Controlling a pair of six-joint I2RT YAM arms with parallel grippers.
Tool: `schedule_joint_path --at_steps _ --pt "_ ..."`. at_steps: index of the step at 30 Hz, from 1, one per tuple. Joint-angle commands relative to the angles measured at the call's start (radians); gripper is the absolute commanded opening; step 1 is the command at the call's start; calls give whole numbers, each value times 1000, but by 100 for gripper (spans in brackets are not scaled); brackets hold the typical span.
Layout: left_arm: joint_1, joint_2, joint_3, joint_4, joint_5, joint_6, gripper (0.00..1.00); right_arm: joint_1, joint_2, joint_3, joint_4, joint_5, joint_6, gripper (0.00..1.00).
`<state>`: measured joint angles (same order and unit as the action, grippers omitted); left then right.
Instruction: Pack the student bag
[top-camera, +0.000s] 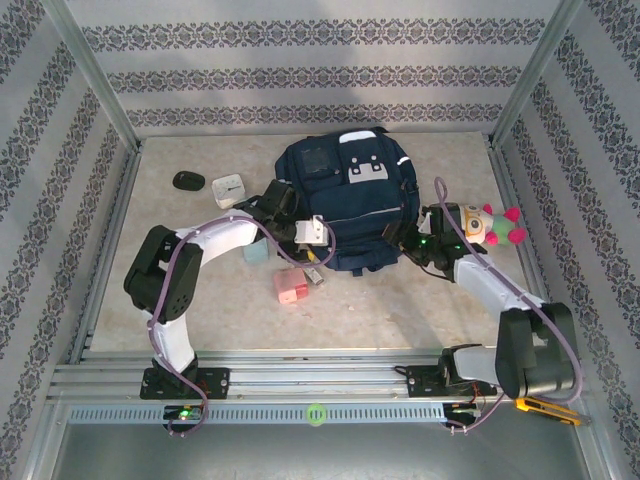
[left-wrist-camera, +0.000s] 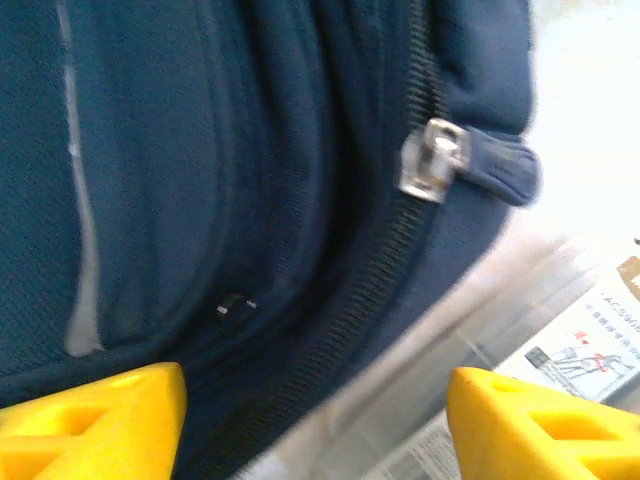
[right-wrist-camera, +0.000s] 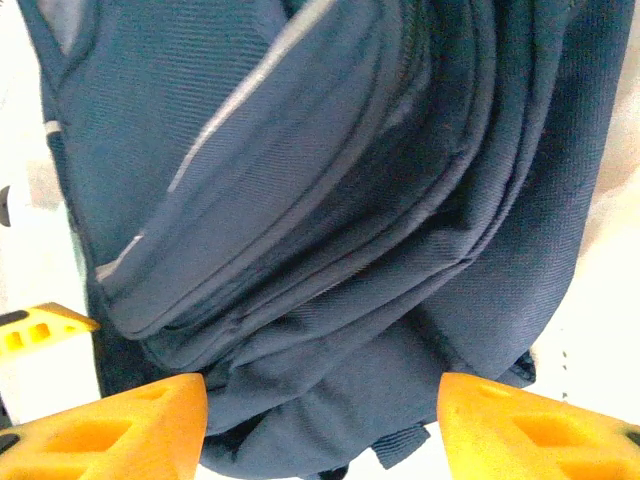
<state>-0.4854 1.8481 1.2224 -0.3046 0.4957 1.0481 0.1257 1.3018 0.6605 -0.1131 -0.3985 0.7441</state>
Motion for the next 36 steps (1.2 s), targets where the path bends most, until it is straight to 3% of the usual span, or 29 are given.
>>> schedule_joint_path --at_steps 1,3,7,12,15,18,21,26,32,36 --pt "-13 25 29 54 13 55 52 -7 68 46 49 -59 -28 61" --pt "-16 25 27 35 24 57 36 -6 113 61 86 -79 -24 56" --pt "-17 -3 14 -15 63 31 19 6 193 81 164 -85 -7 46" --pt "-28 -84 -46 -26 84 -26 5 60 289 141 238 -90 -5 44" --pt "-37 -134 -91 1 105 -83 3 76 340 179 281 -75 -10 44" --pt "-43 -159 -121 46 122 -165 3 64 345 215 277 -69 -35 50" --pt "-43 -162 -126 69 166 -251 0 49 258 214 220 -49 -76 54" --pt "-44 -162 -174 188 216 -403 0 77 27 188 -18 28 -183 56" --pt "-44 -150 -192 235 243 -480 0 311 -186 139 -243 240 -233 56" --pt "-45 -143 -182 225 263 -484 0 423 -149 127 -203 191 -270 55"
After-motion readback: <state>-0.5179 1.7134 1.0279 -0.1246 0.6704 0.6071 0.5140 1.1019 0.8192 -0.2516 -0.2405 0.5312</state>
